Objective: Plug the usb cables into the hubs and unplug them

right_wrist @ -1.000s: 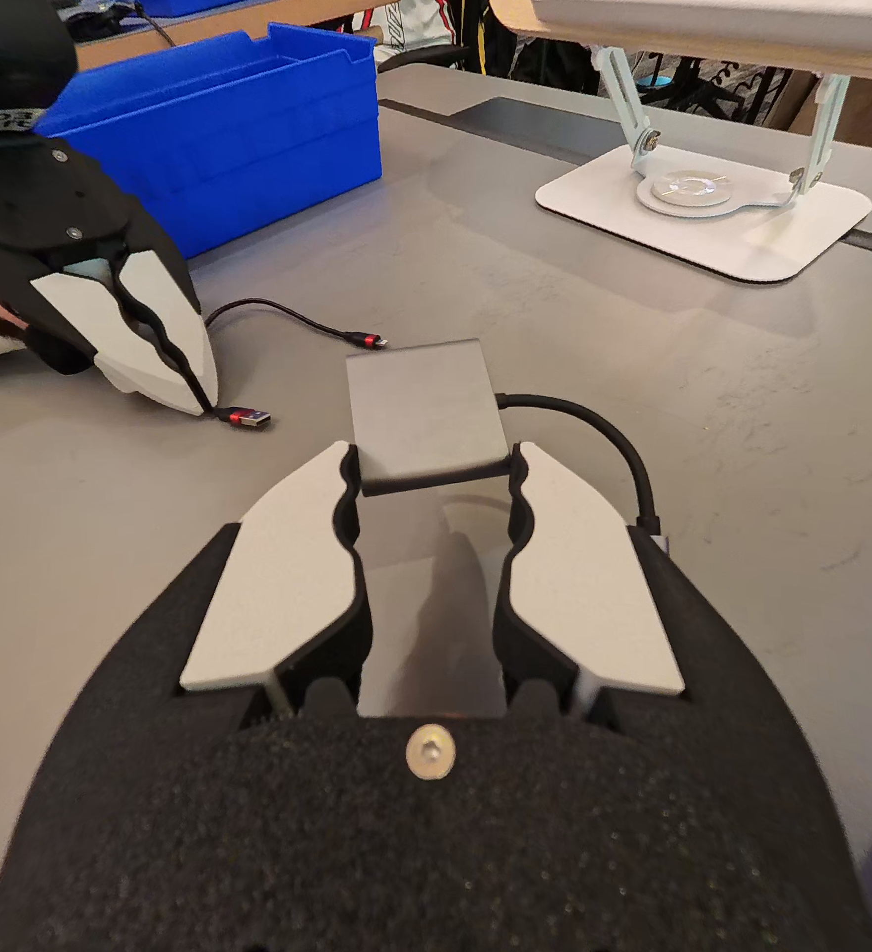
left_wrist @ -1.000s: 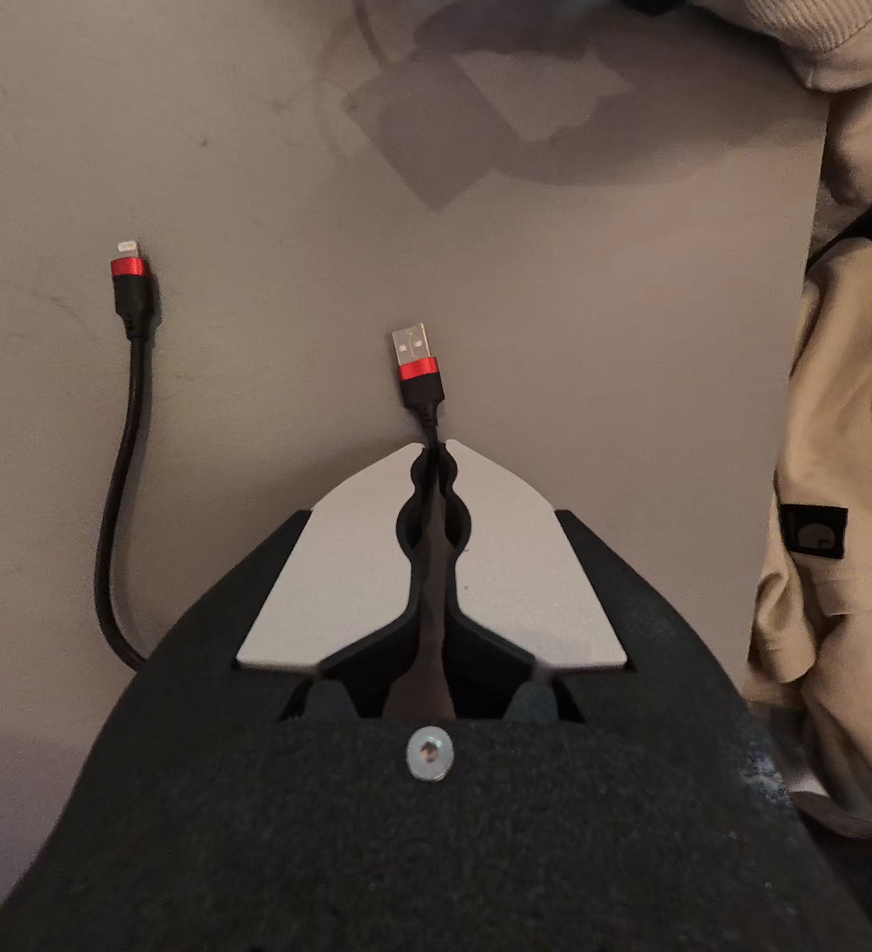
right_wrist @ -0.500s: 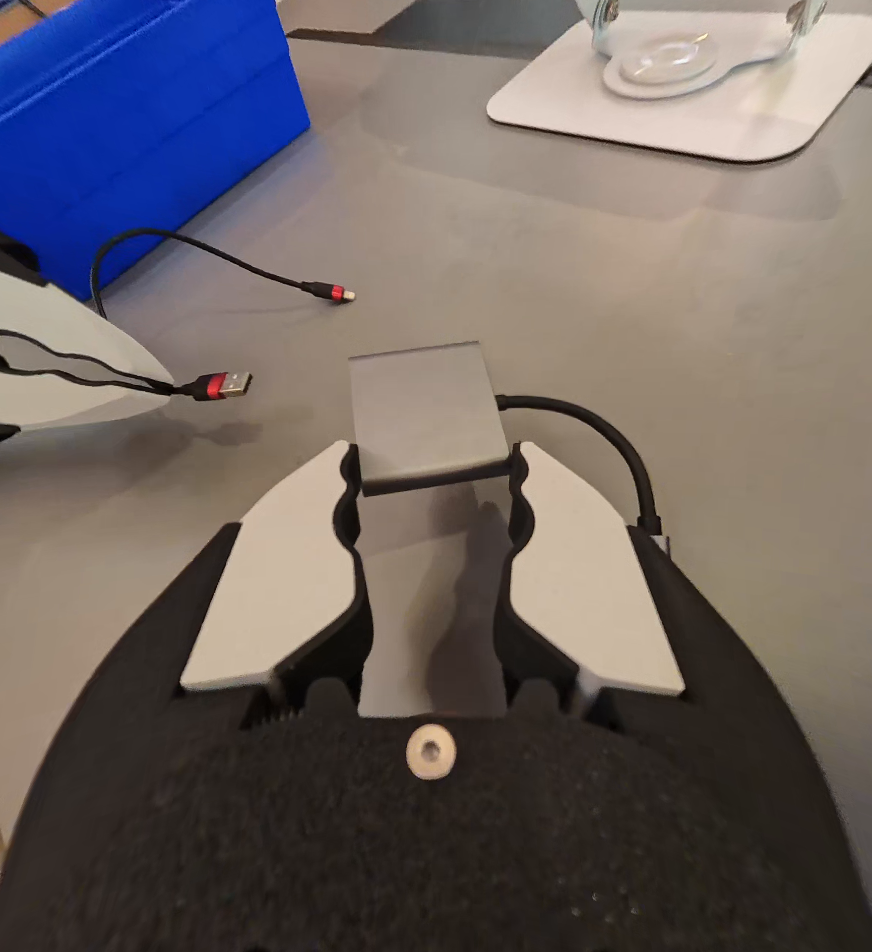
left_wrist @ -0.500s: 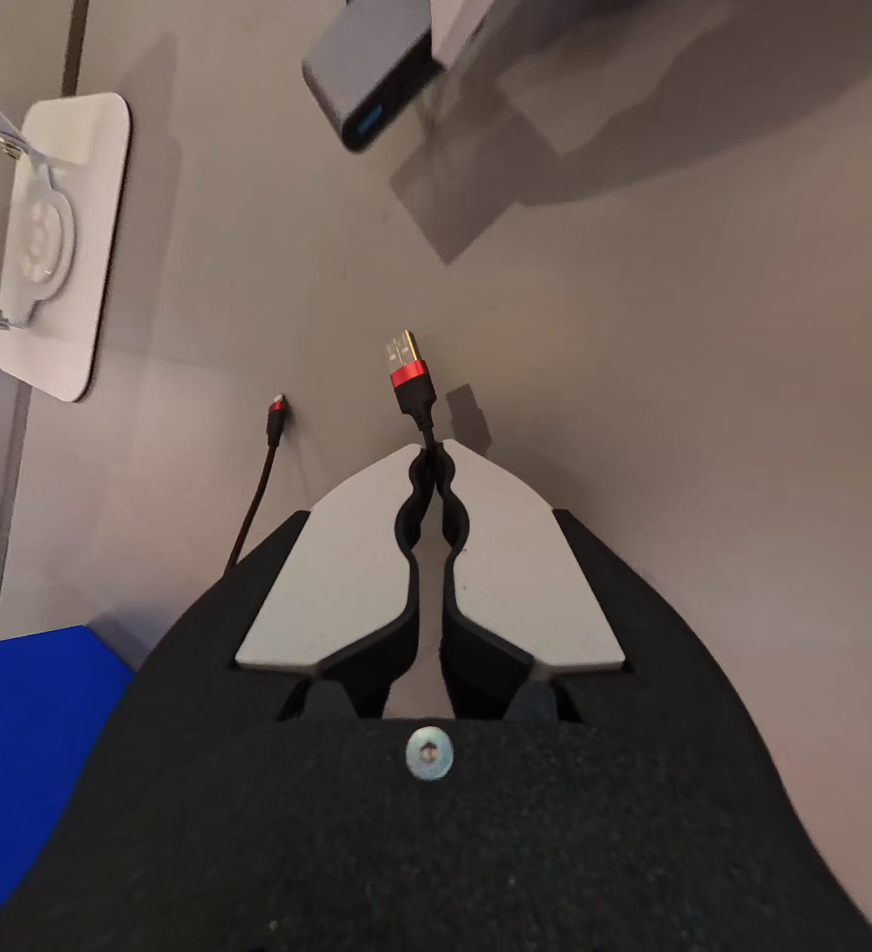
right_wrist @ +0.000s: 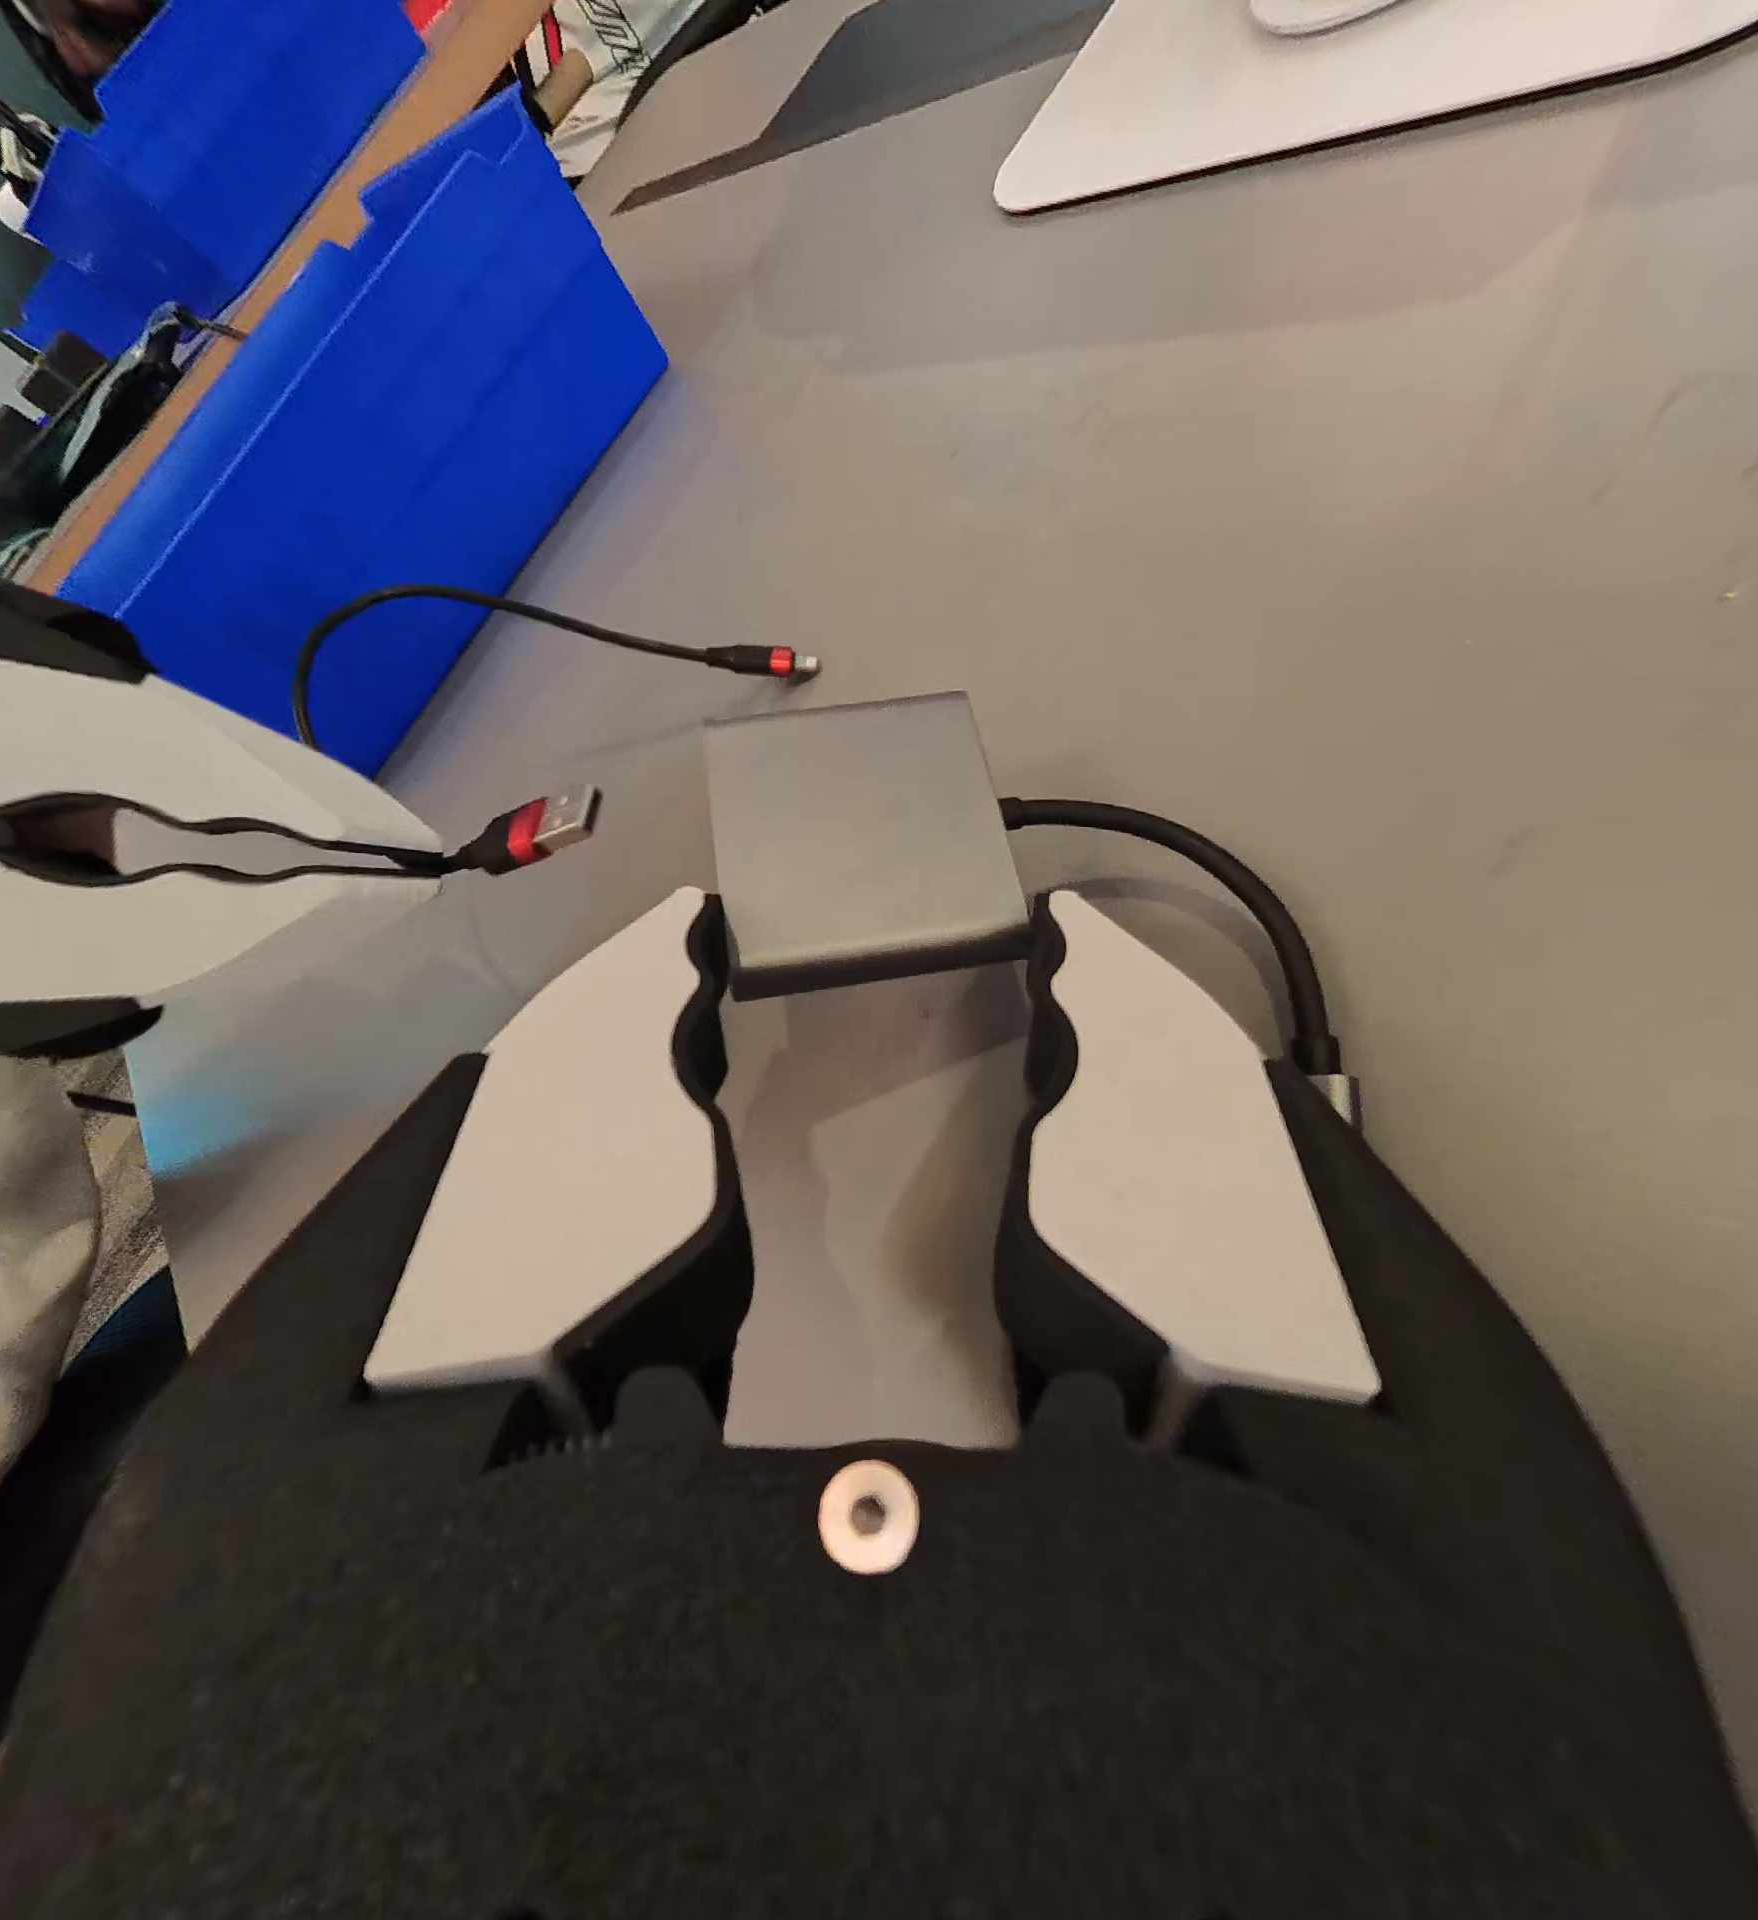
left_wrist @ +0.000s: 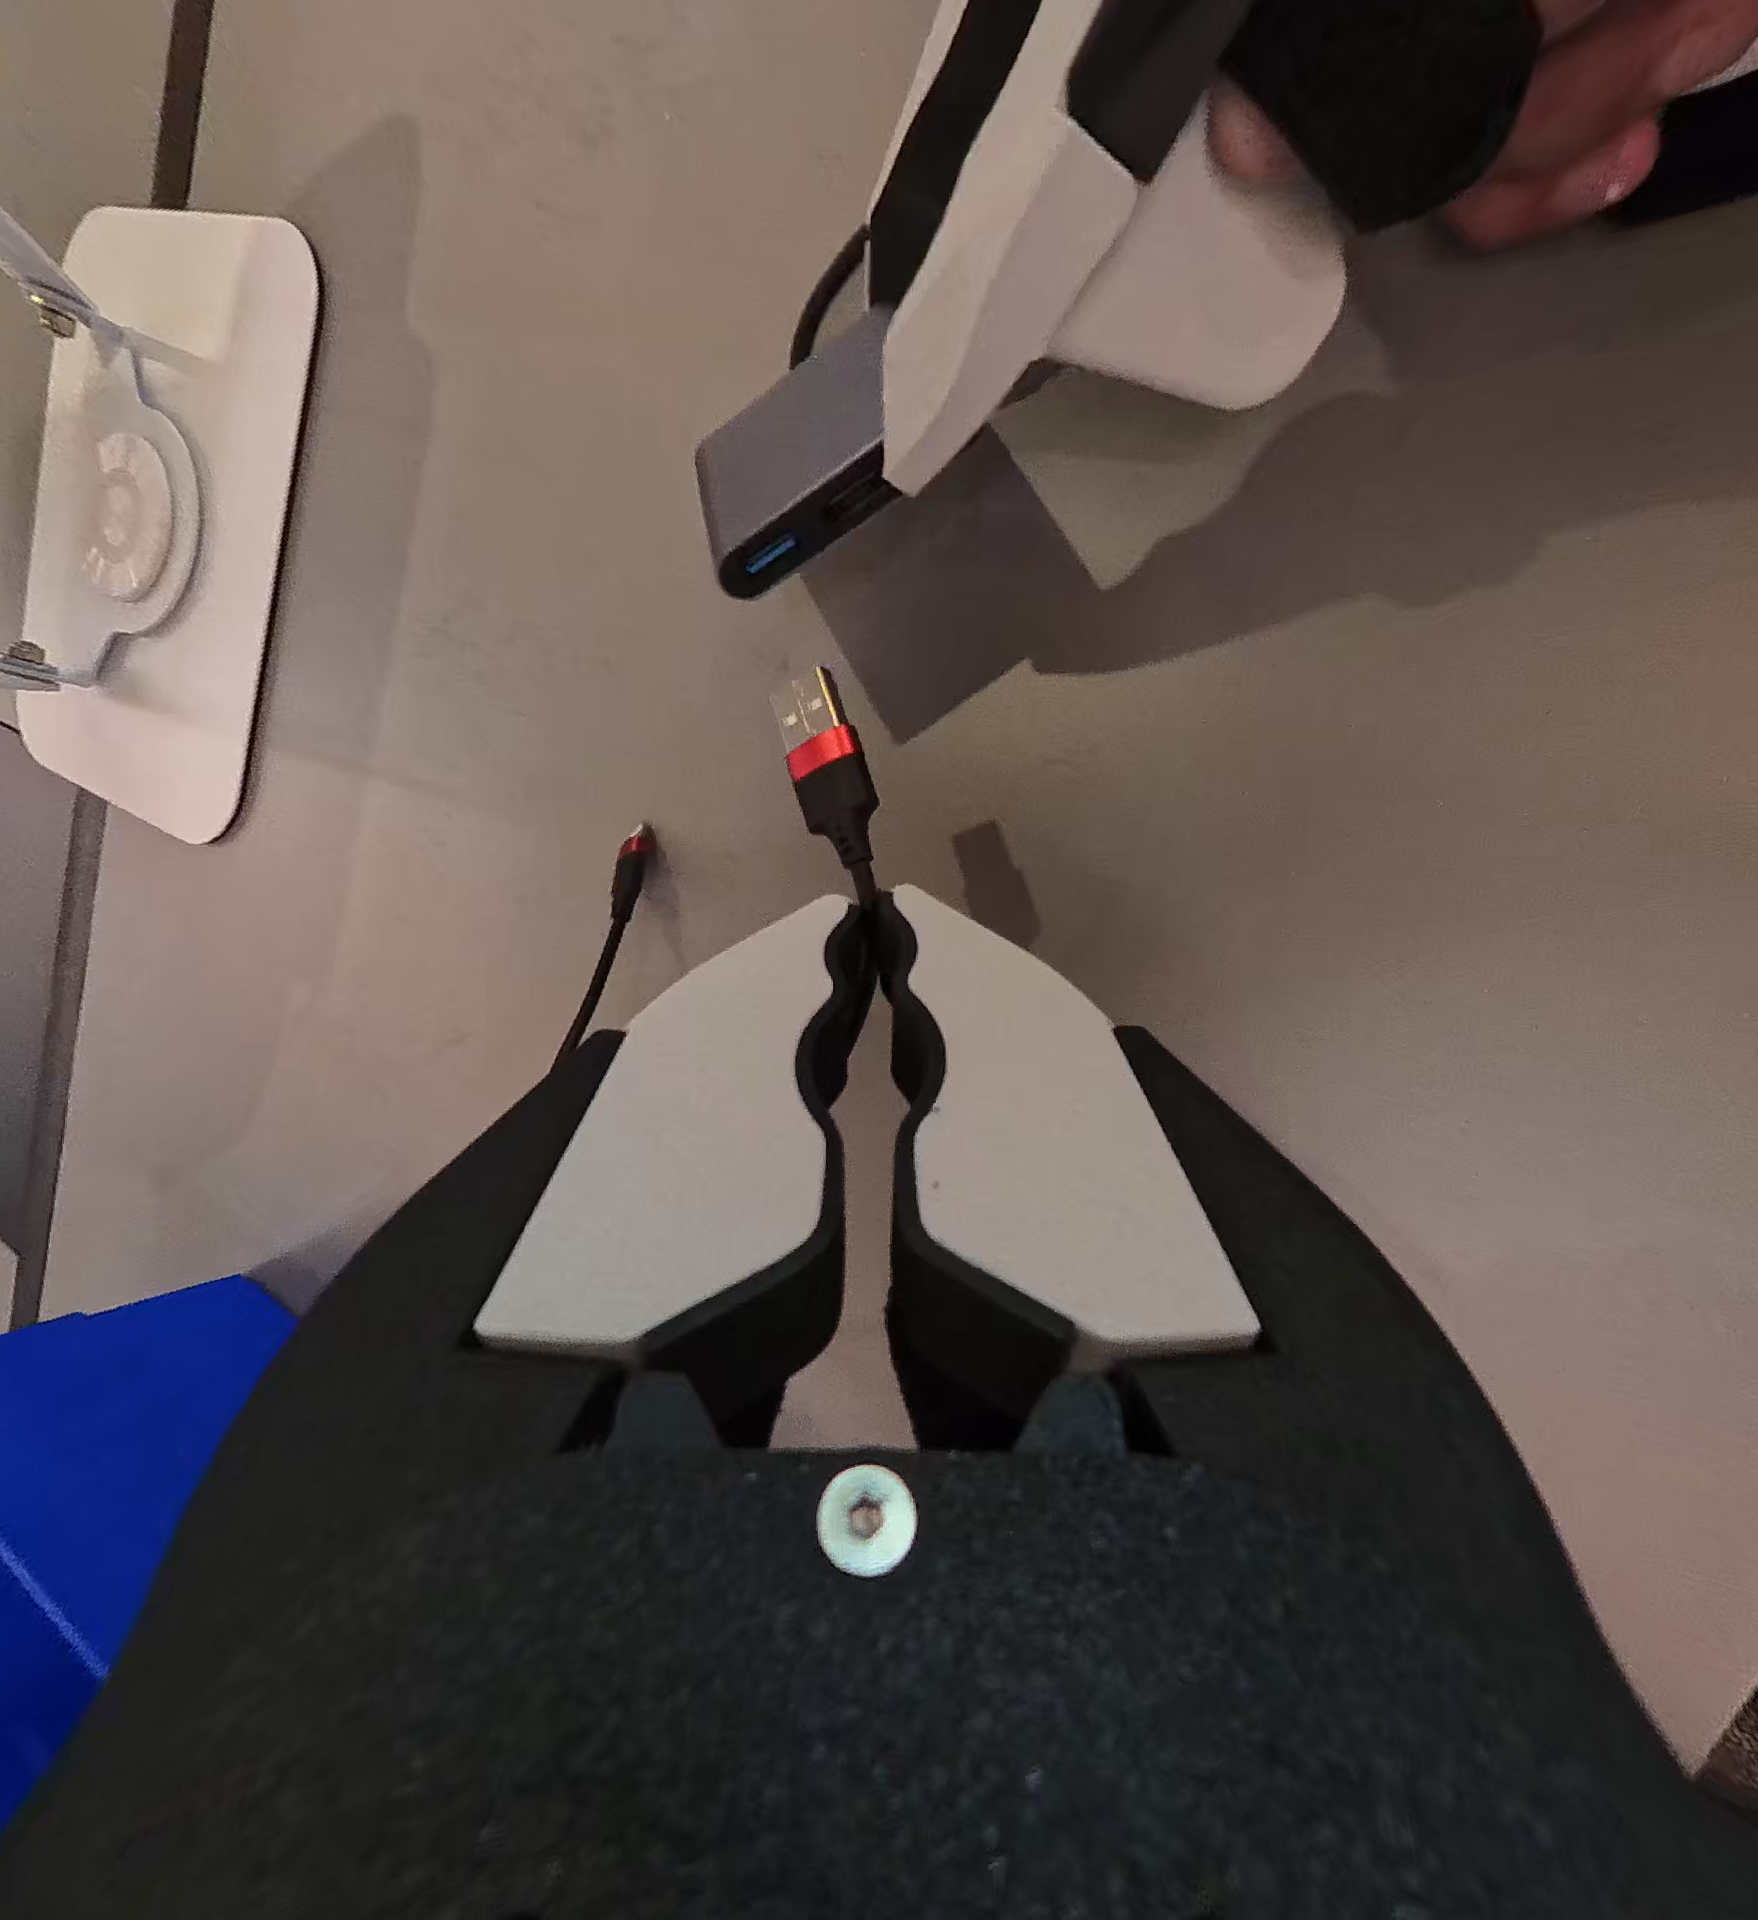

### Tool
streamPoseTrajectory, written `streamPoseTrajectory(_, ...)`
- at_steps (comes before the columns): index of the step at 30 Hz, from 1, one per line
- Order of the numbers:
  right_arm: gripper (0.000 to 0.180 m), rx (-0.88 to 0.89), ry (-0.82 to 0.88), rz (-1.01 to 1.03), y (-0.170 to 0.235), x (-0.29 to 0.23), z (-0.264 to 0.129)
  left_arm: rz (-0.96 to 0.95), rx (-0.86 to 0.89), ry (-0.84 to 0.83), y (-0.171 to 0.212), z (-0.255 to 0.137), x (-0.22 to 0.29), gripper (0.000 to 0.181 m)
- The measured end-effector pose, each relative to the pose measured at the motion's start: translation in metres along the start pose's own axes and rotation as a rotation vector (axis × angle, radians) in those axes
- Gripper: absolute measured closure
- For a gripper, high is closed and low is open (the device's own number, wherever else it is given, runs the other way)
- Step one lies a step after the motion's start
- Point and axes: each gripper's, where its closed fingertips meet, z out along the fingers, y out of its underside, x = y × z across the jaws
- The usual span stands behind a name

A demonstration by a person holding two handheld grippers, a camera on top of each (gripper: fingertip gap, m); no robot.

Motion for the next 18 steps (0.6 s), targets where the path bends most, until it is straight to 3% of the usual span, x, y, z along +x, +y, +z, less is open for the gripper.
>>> streamPoseTrajectory(18, 0.124, -0.017, 0.025, -0.074, 0.003, -0.004, 0.002, 0.056, -0.096, 0.019, -0.011, 0.013, -0.004, 0.179)
